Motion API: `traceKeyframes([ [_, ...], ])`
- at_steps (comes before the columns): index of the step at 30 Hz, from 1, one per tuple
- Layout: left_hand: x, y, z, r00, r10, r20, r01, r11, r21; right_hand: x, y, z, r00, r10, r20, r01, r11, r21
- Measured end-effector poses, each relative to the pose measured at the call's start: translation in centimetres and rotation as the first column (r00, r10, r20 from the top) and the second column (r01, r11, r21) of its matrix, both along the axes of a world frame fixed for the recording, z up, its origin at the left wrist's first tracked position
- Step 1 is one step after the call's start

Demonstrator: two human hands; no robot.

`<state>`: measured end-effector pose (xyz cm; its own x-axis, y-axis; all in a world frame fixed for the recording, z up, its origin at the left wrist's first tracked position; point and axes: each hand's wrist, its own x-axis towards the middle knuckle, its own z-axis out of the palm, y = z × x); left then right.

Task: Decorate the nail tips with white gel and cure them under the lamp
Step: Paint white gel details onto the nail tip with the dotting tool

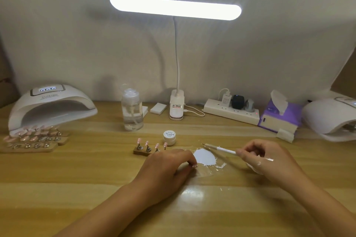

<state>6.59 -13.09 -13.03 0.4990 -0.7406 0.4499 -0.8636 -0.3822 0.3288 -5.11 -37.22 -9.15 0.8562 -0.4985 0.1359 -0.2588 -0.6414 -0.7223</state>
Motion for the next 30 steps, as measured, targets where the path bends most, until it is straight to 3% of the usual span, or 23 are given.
traceKeyframes([
  [15, -0.1, 0.0, 0.0, 0.999, 0.033, 0.013, -0.032, 0.999, -0.040, -0.6, -0.8, 0.9, 0.930, 0.154, -0.334, -0.149, 0.988, 0.042],
  [19, -0.4, 0.1, 0.2, 0.998, 0.063, 0.032, -0.061, 0.996, -0.064, -0.7, -0.9, 1.2, 0.933, 0.137, -0.332, -0.141, 0.990, 0.012],
  [26, -0.6, -0.1, 0.4, 0.996, 0.093, 0.010, -0.093, 0.996, -0.003, -1.0, -1.5, 1.7, 0.953, 0.165, -0.253, -0.145, 0.985, 0.097],
  [30, -0.8, -0.1, 0.6, 0.995, 0.089, 0.042, -0.089, 0.996, -0.015, -0.9, -1.3, 1.4, 0.930, 0.184, -0.318, -0.164, 0.983, 0.088],
])
